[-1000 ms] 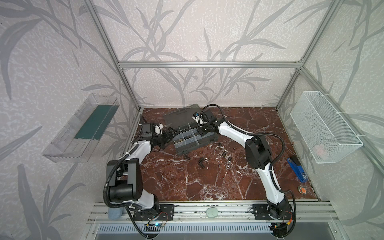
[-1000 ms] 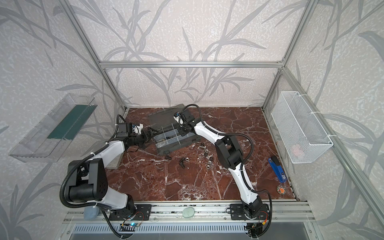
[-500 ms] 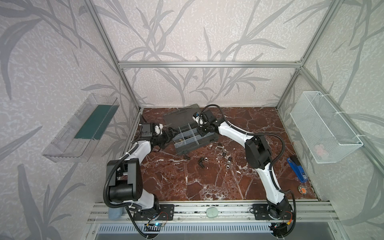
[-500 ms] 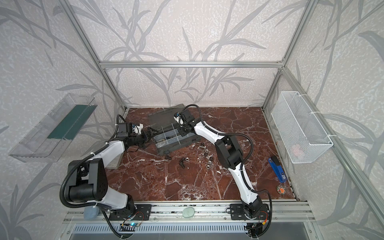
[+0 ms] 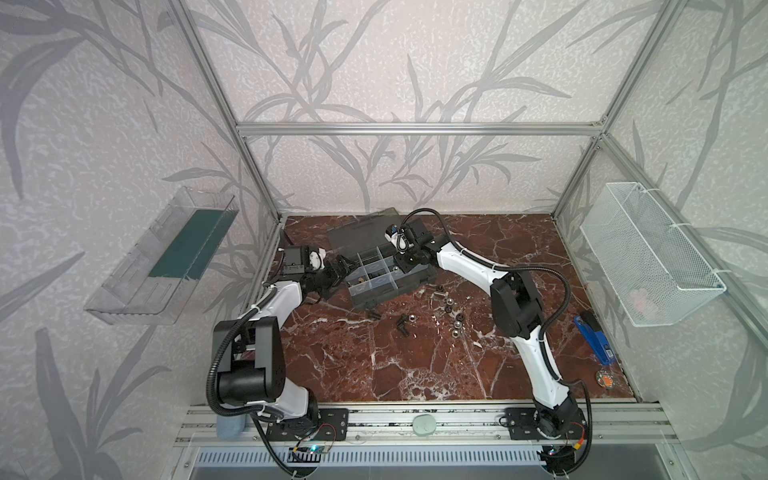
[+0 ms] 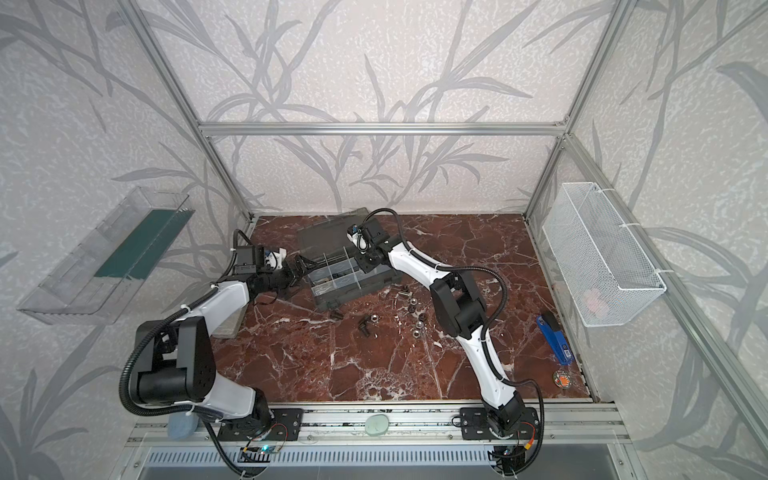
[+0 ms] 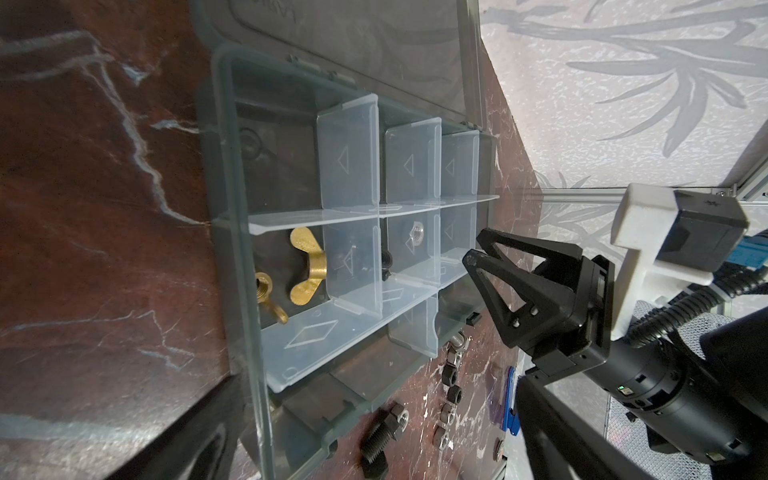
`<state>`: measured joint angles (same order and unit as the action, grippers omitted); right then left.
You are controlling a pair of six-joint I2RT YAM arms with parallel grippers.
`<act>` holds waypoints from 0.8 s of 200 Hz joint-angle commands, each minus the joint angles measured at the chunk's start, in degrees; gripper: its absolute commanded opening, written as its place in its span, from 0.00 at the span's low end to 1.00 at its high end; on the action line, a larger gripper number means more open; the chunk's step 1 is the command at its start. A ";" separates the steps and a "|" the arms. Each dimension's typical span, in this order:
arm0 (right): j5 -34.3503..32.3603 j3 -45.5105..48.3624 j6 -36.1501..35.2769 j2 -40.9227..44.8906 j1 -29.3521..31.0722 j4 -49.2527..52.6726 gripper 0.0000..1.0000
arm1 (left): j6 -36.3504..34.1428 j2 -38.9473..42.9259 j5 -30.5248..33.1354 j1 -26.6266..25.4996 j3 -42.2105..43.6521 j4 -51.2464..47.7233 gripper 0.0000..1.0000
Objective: Sort the screws and nuts into containers
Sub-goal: 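Move the right gripper back to a silver hex nut beside the black bolts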
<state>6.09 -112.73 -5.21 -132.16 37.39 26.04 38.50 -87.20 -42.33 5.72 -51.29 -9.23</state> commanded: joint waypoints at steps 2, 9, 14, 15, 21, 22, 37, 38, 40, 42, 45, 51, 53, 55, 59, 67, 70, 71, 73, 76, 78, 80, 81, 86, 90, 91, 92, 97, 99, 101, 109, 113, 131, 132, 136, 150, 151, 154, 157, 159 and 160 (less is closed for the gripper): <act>1.50 1.16 -1.24 5.66 -0.16 1.49 0.38 | -0.67 1.07 -0.21 -0.05 -0.81 -0.61 0.99; 1.85 2.36 -1.50 6.72 -0.15 1.38 0.38 | -0.63 1.04 -0.17 -0.08 -0.76 -0.52 0.99; 2.25 3.27 -1.76 7.53 -0.16 1.38 0.38 | -0.61 1.03 -0.13 -0.05 -0.79 -0.45 0.99; 2.34 3.46 -1.83 7.71 -0.19 1.38 0.38 | -0.57 1.00 -0.17 -0.03 -0.77 -0.44 0.99; 3.02 4.72 -2.42 8.73 -0.20 1.27 0.38 | -0.53 0.98 -0.15 -0.02 -0.88 -0.40 0.99; 3.17 4.93 -2.56 8.88 -0.20 1.24 0.38 | -0.53 0.93 -0.14 -0.01 -0.86 -0.42 0.99; 6.11 8.36 -4.82 11.49 -0.21 1.55 0.39 | -0.43 0.76 -0.28 -0.06 -0.78 -0.20 1.00; 6.30 8.47 -4.94 11.66 -0.16 1.64 0.39 | -0.44 0.78 -0.25 -0.03 -0.76 -0.23 1.00; 6.72 9.03 -5.24 12.06 -0.22 1.77 0.39 | -0.32 0.73 -0.27 -0.03 -0.75 -0.18 0.99; 7.00 9.48 -5.53 12.37 -0.21 1.90 0.39 | -0.35 0.72 -0.29 -0.01 -0.75 -0.11 0.99; 7.67 10.15 -5.95 12.80 -0.20 2.08 0.39 | -0.31 0.73 -0.23 -0.08 -0.80 -0.13 1.00; 9.00 11.47 -6.96 13.69 -0.16 2.80 0.39 | -0.33 0.65 -0.28 -0.08 -0.79 -0.09 0.99; 9.42 11.89 -7.23 14.12 -0.18 3.10 0.40 | -0.28 0.70 -0.27 -0.09 -0.82 -0.08 0.99; 9.81 12.26 -7.59 14.47 -0.20 3.41 0.40 | -0.21 0.64 -0.29 -0.05 -0.81 -0.13 1.00; 10.53 13.05 -8.12 14.98 -0.18 3.88 0.40 | -0.17 0.67 -0.16 -0.03 -0.78 -0.10 0.99; 11.56 14.48 -9.04 15.96 -0.21 5.26 0.40 | -0.14 0.73 -0.07 -0.01 -0.82 -0.13 1.00; 11.83 15.07 -9.33 16.33 -0.18 5.84 0.40 | -0.18 0.74 -0.04 -0.08 -0.78 -0.15 0.99; 11.88 15.25 -9.36 16.45 -0.15 5.98 0.40 | -0.18 0.77 -0.08 -0.09 -0.80 -0.16 0.99; 11.92 15.67 -9.44 16.68 -0.19 6.33 0.40 | -0.16 0.73 -0.07 -0.02 -0.78 -0.12 0.99; 12.05 16.22 -9.57 16.89 -0.21 6.71 0.40 | -0.18 0.72 0.00 -0.06 -0.86 -0.24 0.99; 12.14 16.64 -9.60 17.16 -0.14 6.93 0.40 | -0.18 0.82 -0.01 -0.08 -0.88 -0.25 0.99; 12.22 17.05 -9.70 17.32 -0.19 7.21 0.40 | -0.09 0.81 -0.03 -0.07 -0.89 -0.19 0.99; 12.25 17.17 -9.71 17.48 -0.20 7.28 0.40 | -0.05 0.80 0.01 -0.03 -0.86 -0.18 0.99; 12.36 18.21 -9.71 17.97 -0.21 7.97 0.40 | -0.04 0.85 -0.01 -0.08 -0.91 -0.24 0.99; 12.49 18.90 -9.83 18.42 -0.16 8.37 0.40 | -0.05 0.94 0.05 -0.02 -0.88 -0.21 0.99; 12.52 19.01 -9.82 18.55 -0.14 8.48 0.40 | 0.02 0.91 0.09 -0.05 -0.90 -0.19 1.00; 12.53 19.16 -9.77 18.62 -0.18 8.62 0.40 | 0.01 0.95 0.12 -0.03 -0.91 -0.18 1.00; 12.67 20.30 -9.75 19.07 -0.18 9.10 0.40 | 0.05 1.04 0.17 -0.03 -0.84 -0.24 0.99; 12.75 20.67 -9.69 19.22 -0.18 9.31 0.40 | 0.07 1.02 0.21 -0.03 -0.90 -0.21 0.99; 12.84 21.05 -9.65 19.37 -0.18 9.40 0.40 | 0.08 1.01 0.22 -0.08 -0.85 -0.22 0.99; 13.22 22.75 -9.41 19.95 -0.21 9.63 0.41 | 0.22 1.09 0.18 -0.08 -0.92 -0.24 0.99; 13.31 23.72 -9.30 20.28 -0.13 9.60 0.40 | 0.18 1.15 0.20 -0.06 -0.81 -0.26 0.99; 13.75 27.73 -9.27 21.26 0.46 9.02 0.41 | 0.32 1.29 0.14 -0.06 -0.77 -0.26 1.00; 13.68 27.95 -9.24 21.29 0.48 8.98 0.41 | 0.33 1.31 0.09 -0.07 -0.80 -0.26 1.00; 13.69 28.74 -9.24 21.51 0.71 8.79 0.41 | 0.37 1.33 0.14 -0.08 -0.82 -0.27 0.99; 13.47 31.51 -9.37 22.01 1.57 7.94 0.41 | 0.35 1.41 0.05 -0.07 -0.78 -0.27 0.99; 13.45 31.69 -9.37 22.02 1.61 7.82 0.41 | 0.30 1.41 0.05 -0.08 -0.76 -0.26 1.00; 13.31 32.13 -9.33 22.11 1.79 7.58 0.41 | 0.39 1.39 -0.03 -0.02 -0.80 -0.26 1.00; 13.17 32.66 -9.26 22.17 2.01 7.43 0.41 | 0.31 1.43 -0.01 -0.07 -0.76 -0.26 0.99; 12.99 32.92 -9.26 22.20 2.19 7.24 0.41 | 0.34 1.40 -0.05 -0.02 -0.77 -0.26 0.99; 12.94 33.05 -9.23 22.25 2.22 7.21 0.41 | 0.34 1.41 0.00 -0.06 -0.76 -0.26 0.99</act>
<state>18.33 -82.54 -13.69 -112.71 38.15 32.91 38.61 -87.18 -42.26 5.72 -51.29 -9.26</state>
